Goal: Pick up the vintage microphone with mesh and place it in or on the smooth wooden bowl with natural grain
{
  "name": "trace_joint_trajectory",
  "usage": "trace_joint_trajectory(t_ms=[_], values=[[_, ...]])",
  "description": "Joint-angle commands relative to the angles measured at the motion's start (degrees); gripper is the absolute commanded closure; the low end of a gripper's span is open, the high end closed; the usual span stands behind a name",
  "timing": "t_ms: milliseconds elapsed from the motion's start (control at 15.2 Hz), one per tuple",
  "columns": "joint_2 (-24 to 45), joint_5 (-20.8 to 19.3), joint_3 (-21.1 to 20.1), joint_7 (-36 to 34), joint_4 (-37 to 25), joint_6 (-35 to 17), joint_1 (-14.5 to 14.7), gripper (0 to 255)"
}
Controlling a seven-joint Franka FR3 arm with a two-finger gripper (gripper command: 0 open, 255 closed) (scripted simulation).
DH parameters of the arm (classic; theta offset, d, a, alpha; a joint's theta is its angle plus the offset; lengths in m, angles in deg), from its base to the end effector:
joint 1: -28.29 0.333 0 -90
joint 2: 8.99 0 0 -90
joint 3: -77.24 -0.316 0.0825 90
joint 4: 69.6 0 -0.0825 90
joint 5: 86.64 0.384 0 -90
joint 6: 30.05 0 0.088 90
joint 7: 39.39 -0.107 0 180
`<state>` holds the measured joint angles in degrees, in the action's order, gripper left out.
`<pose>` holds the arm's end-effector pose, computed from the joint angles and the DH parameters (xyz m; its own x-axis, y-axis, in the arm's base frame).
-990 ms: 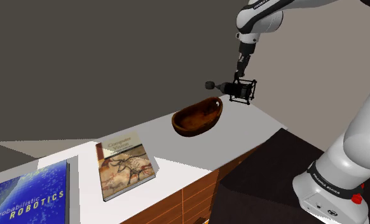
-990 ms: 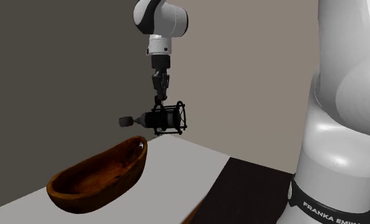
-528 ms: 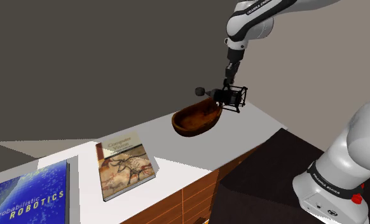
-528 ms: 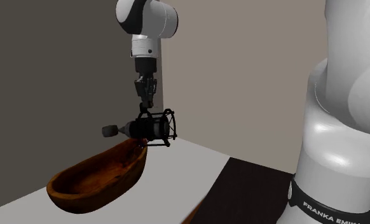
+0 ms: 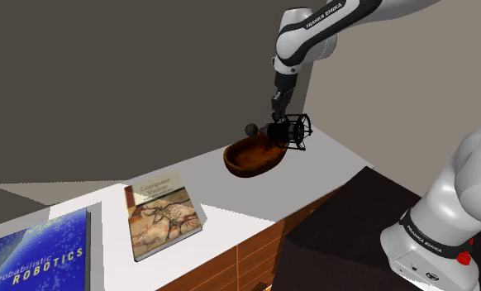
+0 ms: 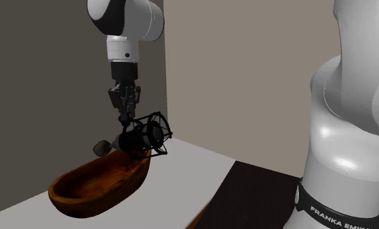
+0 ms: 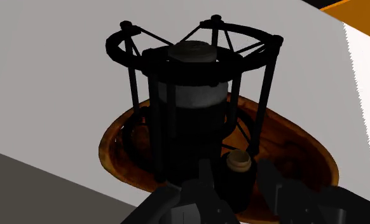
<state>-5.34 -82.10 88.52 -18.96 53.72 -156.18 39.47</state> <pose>0.5453 0.0025 0.3705 0.9530 0.3030 0.0043 0.3028 -0.9516 -0.0527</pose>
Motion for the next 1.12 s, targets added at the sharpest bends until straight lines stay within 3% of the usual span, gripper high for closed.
trace_joint_trajectory(t_ms=[0,264,792,858,1056], values=[[0.47,0.12,-0.8,-1.51,0.8,-0.69,0.88,255],[2.22,0.72,-0.84,-0.99,1.99,-3.59,0.87,255],[2.31,0.75,-0.78,-0.96,2.04,-3.71,0.93,255],[2.41,0.76,-0.66,-0.76,1.44,-3.2,0.79,0],[1.87,0.68,-0.51,-0.45,2.31,-3.51,0.63,0]])
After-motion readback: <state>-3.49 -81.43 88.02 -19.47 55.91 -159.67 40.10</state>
